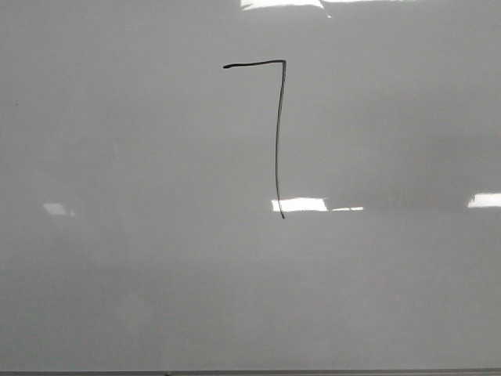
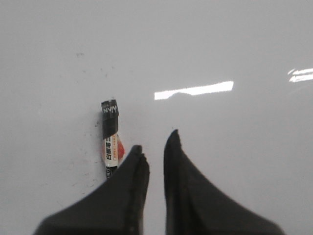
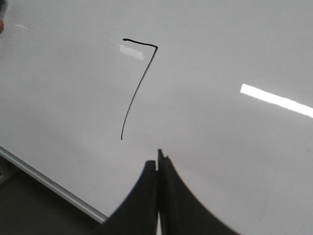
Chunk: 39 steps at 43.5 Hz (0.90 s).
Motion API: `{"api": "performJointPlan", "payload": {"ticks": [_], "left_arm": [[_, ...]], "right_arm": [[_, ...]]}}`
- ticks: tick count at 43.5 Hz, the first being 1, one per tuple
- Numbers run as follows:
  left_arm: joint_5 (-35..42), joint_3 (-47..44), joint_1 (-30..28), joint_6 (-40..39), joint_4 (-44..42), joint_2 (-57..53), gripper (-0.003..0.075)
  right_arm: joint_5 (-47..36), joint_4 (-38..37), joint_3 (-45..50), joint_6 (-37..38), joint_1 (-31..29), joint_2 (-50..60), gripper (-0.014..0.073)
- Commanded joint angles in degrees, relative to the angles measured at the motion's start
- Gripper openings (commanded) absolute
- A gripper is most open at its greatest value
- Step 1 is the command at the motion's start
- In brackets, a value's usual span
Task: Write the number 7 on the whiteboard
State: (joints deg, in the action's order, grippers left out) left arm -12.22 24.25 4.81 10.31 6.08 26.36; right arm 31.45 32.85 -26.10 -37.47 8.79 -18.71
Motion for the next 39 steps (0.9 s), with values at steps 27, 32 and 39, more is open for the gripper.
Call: {"api": "performJointPlan", "payload": {"ticks": [27,32,39], "left_arm": [[4.4,1.4,0.6,-0.4,0.1,-2.0,-0.0020],[4.8,-0.1,0.6,-0.4,-0.7,-3.9,-0.0020],[4.4,-5.1,-1.4,-2.1,-1.8,-11.8,-0.0020]], "right_arm": [[-4.1,1.5,-1.5,0.0,-0.3,-0.5,-0.0069],[-4.1,1.5,-1.5,0.0,-0.3,-0.5,-0.0069],[-4.1,1.5,-1.5,0.0,-0.3,-0.5,-0.0069]]}}
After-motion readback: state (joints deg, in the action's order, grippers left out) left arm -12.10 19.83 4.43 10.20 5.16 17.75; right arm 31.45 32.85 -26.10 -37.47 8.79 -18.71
